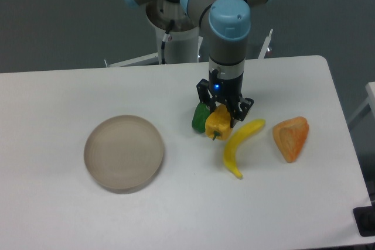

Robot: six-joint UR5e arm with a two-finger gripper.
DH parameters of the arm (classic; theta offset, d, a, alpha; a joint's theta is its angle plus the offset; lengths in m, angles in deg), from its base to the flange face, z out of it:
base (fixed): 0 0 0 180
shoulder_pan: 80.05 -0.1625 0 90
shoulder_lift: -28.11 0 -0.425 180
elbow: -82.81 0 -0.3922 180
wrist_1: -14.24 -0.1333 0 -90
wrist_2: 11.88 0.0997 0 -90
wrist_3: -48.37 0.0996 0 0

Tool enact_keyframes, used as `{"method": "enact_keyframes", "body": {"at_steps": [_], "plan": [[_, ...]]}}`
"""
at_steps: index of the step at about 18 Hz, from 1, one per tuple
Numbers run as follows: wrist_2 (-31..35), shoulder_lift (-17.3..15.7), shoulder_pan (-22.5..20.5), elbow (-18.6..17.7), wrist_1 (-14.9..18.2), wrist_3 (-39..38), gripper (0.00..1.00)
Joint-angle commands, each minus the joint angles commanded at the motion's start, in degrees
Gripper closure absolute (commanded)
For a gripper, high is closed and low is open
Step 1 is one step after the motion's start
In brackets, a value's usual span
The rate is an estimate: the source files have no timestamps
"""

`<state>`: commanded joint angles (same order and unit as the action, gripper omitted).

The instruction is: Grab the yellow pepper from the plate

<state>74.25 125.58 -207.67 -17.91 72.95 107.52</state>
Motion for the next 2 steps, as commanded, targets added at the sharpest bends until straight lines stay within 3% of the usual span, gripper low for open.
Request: {"method": "enact_keyframes", "body": {"at_steps": [2], "plan": [[0.0,0.0,0.0,0.0,0.0,0.0,0.63]]}}
